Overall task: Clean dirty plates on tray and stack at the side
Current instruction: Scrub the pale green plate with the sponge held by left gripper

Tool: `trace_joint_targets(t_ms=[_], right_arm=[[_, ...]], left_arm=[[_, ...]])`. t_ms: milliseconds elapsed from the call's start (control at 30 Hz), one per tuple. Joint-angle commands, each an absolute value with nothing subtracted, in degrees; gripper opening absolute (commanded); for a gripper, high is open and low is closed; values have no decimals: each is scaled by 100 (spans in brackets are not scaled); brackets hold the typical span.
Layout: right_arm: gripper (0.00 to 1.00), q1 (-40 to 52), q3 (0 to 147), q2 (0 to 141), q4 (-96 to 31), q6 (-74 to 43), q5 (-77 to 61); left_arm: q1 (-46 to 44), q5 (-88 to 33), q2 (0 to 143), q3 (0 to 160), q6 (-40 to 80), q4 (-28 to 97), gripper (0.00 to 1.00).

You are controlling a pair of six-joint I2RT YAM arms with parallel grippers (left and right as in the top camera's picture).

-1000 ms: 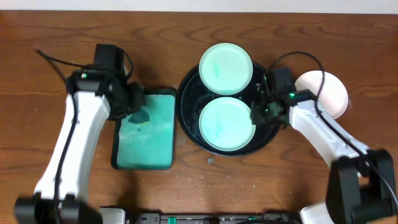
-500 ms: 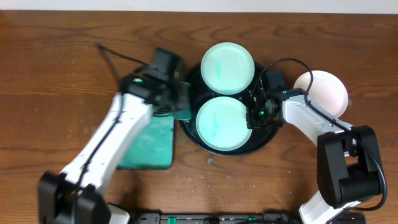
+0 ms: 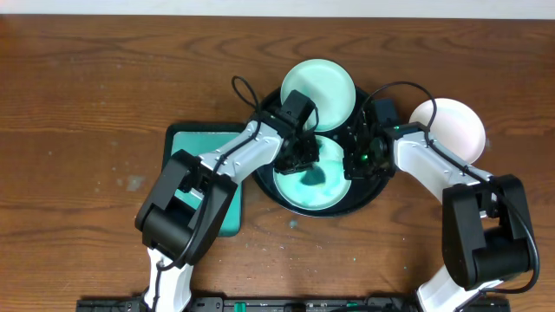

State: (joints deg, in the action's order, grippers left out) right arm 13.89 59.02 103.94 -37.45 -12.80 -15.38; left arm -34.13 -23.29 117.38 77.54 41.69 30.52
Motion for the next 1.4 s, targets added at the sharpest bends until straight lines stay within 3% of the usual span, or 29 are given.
trace_joint_targets(t_ms=[0, 133, 267, 600, 1000, 1100, 1300, 1367], right_arm=[[1, 1435, 5828, 10600, -3830, -1258, -1356], [1, 1435, 5828, 10600, -3820, -1258, -1356], [1, 1435, 5828, 10600, -3813, -1258, -1356], [1, 1435, 5828, 10600, -3835, -1258, -1356], [1, 1435, 5828, 10600, -3837, -1258, -1356], [1, 1435, 5828, 10600, -3837, -1258, -1356], [1, 1435, 5828, 10600, -3833, -1258, -1356], [1, 1435, 5828, 10600, -3830, -1258, -1354]], left_arm=[[-3304, -768, 11856, 7736, 4412, 3942, 7], [-3269, 733, 11850, 8326, 4366, 5205, 7], [-3269, 790, 11865, 8390, 3868, 5118, 7], [-3610, -3450, 12433, 8311, 3531, 3205, 8], [-3903, -4049, 12479, 8311, 3044, 3664, 7], [-3723, -3317, 12444, 8322, 3367, 4160, 7], [-3428, 464, 11861, 8329, 3824, 5201, 7], [-3428, 1000, 11730, 8329, 3822, 5295, 7]])
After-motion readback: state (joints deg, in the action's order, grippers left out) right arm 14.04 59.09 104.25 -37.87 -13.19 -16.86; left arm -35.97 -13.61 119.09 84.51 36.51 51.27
